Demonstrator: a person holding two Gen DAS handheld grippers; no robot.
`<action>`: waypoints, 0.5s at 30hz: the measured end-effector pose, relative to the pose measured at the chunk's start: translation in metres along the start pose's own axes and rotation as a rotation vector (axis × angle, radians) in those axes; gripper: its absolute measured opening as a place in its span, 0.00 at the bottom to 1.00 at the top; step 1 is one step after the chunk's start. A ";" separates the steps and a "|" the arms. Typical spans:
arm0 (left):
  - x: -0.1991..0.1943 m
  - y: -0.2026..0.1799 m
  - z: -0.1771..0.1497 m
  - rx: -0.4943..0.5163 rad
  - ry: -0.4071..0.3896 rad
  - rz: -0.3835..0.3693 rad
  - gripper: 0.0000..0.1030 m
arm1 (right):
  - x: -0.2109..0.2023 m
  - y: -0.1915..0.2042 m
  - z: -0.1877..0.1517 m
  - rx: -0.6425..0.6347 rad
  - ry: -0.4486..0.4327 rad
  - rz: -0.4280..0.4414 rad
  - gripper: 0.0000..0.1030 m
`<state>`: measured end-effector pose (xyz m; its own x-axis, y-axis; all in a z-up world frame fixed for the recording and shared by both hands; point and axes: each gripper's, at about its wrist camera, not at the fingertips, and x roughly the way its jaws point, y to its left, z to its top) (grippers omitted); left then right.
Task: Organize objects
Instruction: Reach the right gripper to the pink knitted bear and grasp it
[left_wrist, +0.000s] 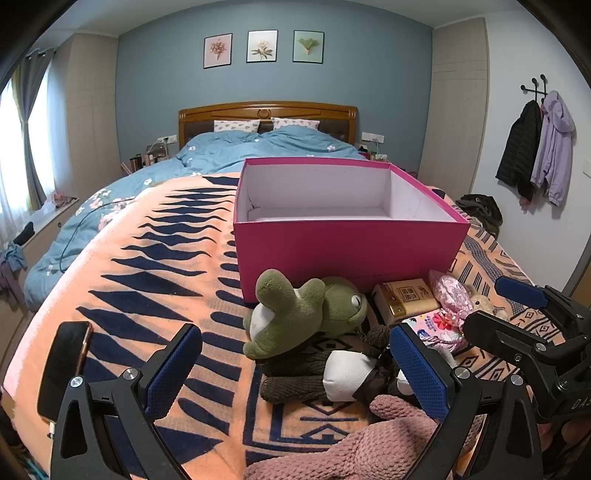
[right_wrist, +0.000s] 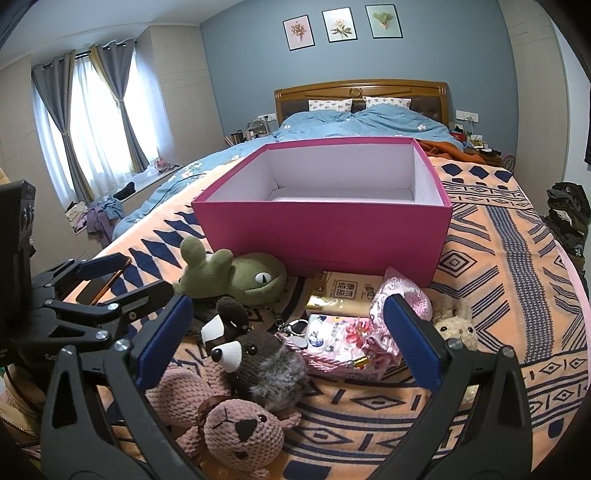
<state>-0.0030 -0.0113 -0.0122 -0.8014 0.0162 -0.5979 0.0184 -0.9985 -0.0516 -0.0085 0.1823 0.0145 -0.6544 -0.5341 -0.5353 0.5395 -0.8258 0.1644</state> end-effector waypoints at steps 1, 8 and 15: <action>0.000 0.000 0.000 0.000 0.000 0.001 1.00 | 0.000 0.000 0.000 0.001 0.001 0.001 1.00; 0.000 0.001 0.000 -0.001 0.001 0.000 1.00 | 0.001 0.001 0.000 -0.003 0.006 0.011 1.00; 0.001 0.002 0.000 -0.004 0.002 -0.004 1.00 | 0.002 0.001 0.000 -0.001 0.013 0.025 1.00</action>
<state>-0.0033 -0.0130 -0.0129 -0.8001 0.0200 -0.5995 0.0178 -0.9982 -0.0570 -0.0096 0.1806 0.0132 -0.6336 -0.5520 -0.5421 0.5561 -0.8121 0.1770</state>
